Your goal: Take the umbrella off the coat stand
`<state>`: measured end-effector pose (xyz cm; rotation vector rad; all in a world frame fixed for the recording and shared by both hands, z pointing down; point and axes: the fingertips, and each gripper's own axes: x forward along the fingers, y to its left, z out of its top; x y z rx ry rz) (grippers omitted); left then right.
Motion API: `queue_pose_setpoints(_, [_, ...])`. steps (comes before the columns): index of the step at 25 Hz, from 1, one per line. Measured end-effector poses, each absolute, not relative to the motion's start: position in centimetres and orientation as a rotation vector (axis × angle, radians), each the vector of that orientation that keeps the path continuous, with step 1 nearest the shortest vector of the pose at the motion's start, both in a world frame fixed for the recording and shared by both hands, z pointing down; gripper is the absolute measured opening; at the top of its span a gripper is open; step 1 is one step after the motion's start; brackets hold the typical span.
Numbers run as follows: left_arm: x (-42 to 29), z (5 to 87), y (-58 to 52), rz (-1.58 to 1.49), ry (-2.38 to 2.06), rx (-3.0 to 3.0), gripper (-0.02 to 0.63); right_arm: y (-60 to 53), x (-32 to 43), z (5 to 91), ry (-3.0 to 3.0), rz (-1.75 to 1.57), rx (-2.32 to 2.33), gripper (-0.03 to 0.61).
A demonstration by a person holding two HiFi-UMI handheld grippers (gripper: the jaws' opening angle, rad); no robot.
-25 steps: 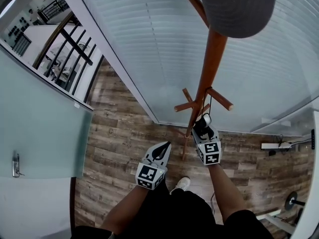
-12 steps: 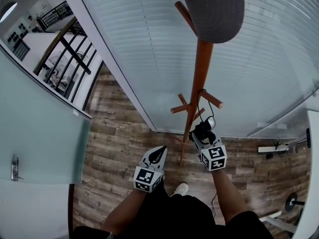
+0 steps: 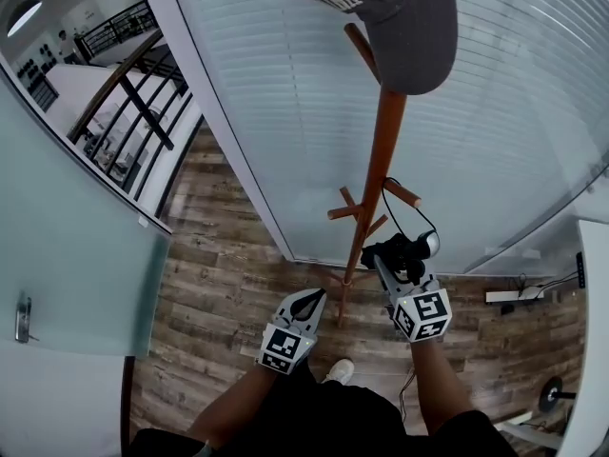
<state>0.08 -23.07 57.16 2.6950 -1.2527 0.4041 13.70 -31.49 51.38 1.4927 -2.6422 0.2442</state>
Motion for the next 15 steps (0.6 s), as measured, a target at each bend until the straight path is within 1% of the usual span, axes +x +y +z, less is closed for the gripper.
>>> queue_pose_setpoints(8, [0.3, 56.8, -22.2, 0.406, -1.23, 2.725, 0.014, -30.0, 15.2, 44.3, -2.718, 0.077, 1.552, 0.244])
queue_pose_setpoints(15, [0.1, 56.9, -21.2, 0.389, -1.236, 2.706, 0.014, -27.6, 16.0, 41.1, -2.758, 0.05, 1.596, 0.244])
